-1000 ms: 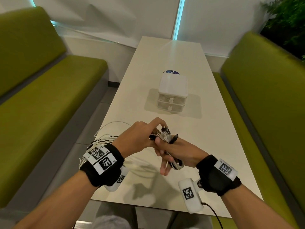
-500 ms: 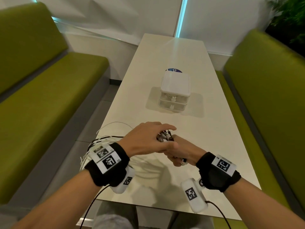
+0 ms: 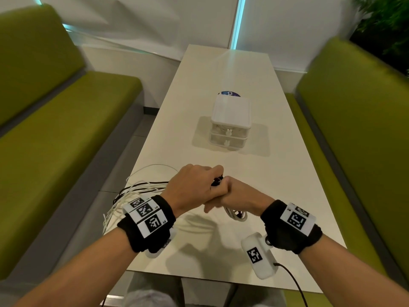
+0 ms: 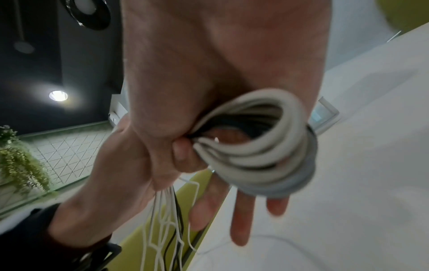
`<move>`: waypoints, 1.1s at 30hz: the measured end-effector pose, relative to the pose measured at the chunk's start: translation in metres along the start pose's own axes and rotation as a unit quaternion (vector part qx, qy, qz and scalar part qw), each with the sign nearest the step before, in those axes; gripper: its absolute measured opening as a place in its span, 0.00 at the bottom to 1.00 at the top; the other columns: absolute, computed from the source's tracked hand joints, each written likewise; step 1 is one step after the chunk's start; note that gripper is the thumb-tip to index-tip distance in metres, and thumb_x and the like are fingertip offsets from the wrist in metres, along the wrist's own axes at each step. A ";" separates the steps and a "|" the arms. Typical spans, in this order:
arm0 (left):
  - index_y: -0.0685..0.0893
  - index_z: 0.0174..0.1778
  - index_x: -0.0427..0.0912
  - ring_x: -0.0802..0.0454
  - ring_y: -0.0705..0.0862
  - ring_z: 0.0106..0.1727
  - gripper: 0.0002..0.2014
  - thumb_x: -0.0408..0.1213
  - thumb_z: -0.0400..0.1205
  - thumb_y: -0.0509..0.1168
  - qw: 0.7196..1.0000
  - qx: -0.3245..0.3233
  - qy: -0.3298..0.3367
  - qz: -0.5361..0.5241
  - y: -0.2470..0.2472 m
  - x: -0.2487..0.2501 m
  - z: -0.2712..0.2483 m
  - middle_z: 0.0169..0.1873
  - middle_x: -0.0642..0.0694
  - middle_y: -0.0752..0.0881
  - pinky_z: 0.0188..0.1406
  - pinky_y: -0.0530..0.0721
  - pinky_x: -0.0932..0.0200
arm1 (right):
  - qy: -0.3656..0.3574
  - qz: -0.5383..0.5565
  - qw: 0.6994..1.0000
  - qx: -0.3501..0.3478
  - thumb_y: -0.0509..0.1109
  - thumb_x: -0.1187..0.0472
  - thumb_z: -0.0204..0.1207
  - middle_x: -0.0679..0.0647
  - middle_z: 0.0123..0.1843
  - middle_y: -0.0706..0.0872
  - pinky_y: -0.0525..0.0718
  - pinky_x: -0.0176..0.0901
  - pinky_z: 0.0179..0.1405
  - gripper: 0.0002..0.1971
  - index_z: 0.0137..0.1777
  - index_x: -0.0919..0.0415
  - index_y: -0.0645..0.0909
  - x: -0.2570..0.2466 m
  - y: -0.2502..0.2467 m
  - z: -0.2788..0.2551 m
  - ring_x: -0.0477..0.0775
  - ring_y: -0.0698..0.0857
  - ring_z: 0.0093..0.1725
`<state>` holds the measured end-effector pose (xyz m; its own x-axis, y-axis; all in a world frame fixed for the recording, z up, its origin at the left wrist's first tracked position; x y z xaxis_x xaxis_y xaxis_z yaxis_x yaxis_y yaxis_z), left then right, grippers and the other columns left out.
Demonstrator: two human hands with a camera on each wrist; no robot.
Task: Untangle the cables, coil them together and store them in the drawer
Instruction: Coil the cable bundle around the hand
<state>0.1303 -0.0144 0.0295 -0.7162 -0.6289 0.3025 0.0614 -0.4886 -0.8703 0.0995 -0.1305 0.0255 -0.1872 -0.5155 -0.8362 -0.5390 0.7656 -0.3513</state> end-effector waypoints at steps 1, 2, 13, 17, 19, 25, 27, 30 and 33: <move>0.73 0.34 0.43 0.41 0.71 0.21 0.18 0.54 0.80 0.53 1.000 0.007 0.004 0.004 0.000 -0.001 0.000 0.19 0.47 0.76 0.22 0.69 0.55 | 0.003 0.006 1.000 -0.011 0.72 0.63 0.75 0.61 0.36 0.90 0.84 0.42 0.39 0.05 0.43 0.65 0.86 -0.001 0.001 -0.001 0.51 0.88 0.32; 0.74 0.34 0.43 0.42 0.71 0.20 0.18 0.53 0.80 0.53 1.000 0.010 0.008 0.006 0.000 -0.001 0.000 0.18 0.47 0.76 0.21 0.68 0.56 | 0.006 0.010 1.000 -0.016 0.70 0.62 0.79 0.60 0.31 0.87 0.81 0.41 0.30 0.06 0.46 0.66 0.84 -0.002 0.003 -0.002 0.53 0.85 0.25; 0.67 0.39 0.48 0.39 0.76 0.28 0.19 0.61 0.78 0.45 0.998 -0.042 -0.038 -0.024 0.010 -0.004 0.004 0.25 0.46 0.79 0.30 0.79 0.47 | 0.040 -0.005 0.994 0.100 0.68 0.69 0.77 0.45 0.20 0.63 0.54 0.35 0.18 0.09 0.35 0.64 0.77 0.007 0.002 0.004 0.45 0.56 0.17; 0.74 0.53 0.55 0.49 0.80 0.31 0.22 0.69 0.76 0.57 0.984 -0.092 -0.097 -0.121 0.005 -0.011 0.006 0.26 0.51 0.81 0.36 0.79 0.55 | 0.067 0.003 0.989 0.133 0.67 0.62 0.71 0.50 0.24 0.65 0.56 0.36 0.19 0.10 0.34 0.67 0.71 0.010 -0.008 0.008 0.46 0.57 0.17; 0.70 0.65 0.61 0.53 0.80 0.30 0.32 0.74 0.70 0.60 0.975 -0.114 -0.116 -0.152 -0.001 -0.018 0.003 0.25 0.50 0.82 0.36 0.78 0.58 | 0.060 -0.008 0.989 0.133 0.67 0.57 0.69 0.48 0.21 0.69 0.60 0.37 0.19 0.11 0.32 0.61 0.69 0.010 -0.012 0.007 0.47 0.61 0.15; 0.80 0.37 0.51 0.57 0.77 0.25 0.27 0.73 0.74 0.57 0.961 -0.183 -0.139 -0.156 -0.011 -0.061 -0.017 0.25 0.50 0.81 0.30 0.72 0.60 | 0.025 0.062 0.993 0.099 0.68 0.62 0.80 0.59 0.19 0.77 0.77 0.39 0.24 0.07 0.41 0.60 0.82 0.006 -0.019 0.000 0.58 0.77 0.18; 0.81 0.34 0.51 0.57 0.77 0.24 0.22 0.65 0.80 0.60 0.949 -0.167 -0.161 -0.215 -0.013 -0.064 -0.020 0.23 0.50 0.81 0.31 0.74 0.60 | 0.006 0.163 0.984 0.073 0.68 0.65 0.81 0.55 0.21 0.62 0.71 0.38 0.18 0.07 0.41 0.64 0.80 0.006 -0.016 0.000 0.54 0.66 0.14; 0.80 0.32 0.43 0.54 0.75 0.22 0.19 0.52 0.84 0.64 0.920 -0.142 -0.192 -0.310 -0.015 -0.056 -0.021 0.22 0.50 0.79 0.28 0.75 0.59 | 0.000 0.309 0.949 0.063 0.68 0.65 0.81 0.50 0.22 0.54 0.64 0.37 0.15 0.15 0.33 0.58 0.73 0.005 -0.016 -0.001 0.48 0.57 0.14; 0.78 0.32 0.43 0.52 0.73 0.23 0.18 0.50 0.84 0.64 0.897 -0.131 -0.223 -0.359 -0.010 -0.045 -0.022 0.21 0.50 0.77 0.26 0.73 0.61 | -0.020 0.408 0.907 0.098 0.71 0.63 0.76 0.48 0.21 0.52 0.62 0.37 0.14 0.21 0.27 0.53 0.63 0.006 -0.023 0.001 0.47 0.56 0.13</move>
<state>0.1462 0.0321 0.0166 -0.1537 -0.4172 0.8957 -0.5111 -0.7422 -0.4334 0.1114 -0.1509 0.0282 -0.4256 0.2659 -0.8650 -0.0770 0.9417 0.3274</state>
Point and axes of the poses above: each hand's wrist, its own z-axis towards the middle knuckle, its own y-axis out of the palm, x = y × z, the point moved 3 cm from there along z, towards the middle knuckle
